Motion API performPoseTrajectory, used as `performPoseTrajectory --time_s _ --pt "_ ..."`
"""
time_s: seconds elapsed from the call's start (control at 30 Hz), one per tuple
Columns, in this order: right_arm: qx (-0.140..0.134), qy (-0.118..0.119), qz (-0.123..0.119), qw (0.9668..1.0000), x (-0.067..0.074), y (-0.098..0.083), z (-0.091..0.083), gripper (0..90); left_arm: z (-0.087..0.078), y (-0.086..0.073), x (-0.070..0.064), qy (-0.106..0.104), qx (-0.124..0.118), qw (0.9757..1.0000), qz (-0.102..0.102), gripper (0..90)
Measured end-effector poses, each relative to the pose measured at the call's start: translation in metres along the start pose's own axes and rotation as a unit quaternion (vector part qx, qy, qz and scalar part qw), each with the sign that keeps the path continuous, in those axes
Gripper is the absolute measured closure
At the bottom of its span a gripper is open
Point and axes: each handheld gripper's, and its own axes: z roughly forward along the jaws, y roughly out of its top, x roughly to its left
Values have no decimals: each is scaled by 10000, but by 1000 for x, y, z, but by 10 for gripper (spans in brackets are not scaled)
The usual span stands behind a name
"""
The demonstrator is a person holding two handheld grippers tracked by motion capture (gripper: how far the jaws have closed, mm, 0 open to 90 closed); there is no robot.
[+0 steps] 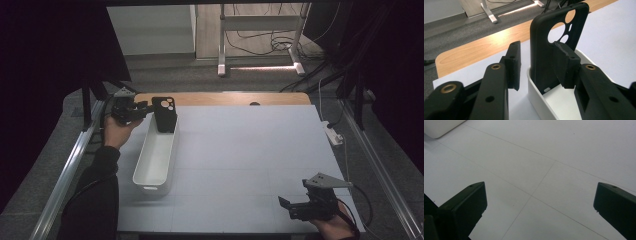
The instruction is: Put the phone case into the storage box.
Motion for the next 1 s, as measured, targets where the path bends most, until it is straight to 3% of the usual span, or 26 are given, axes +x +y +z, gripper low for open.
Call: performPoseTrajectory --time_s 0.37,0.53,1.0 --pt "8 -11 -10 10000 0 0 0 0 -8 -3 -5 -132 81 9998 -124 486" --pt "13 -23 -14 10000 1 0 0 0 -10 -6 -7 -292 116 9993 -209 460" --pt "28 -27 -30 10000 1 0 1 0 -18 -14 -16 -484 104 9986 -182 314"
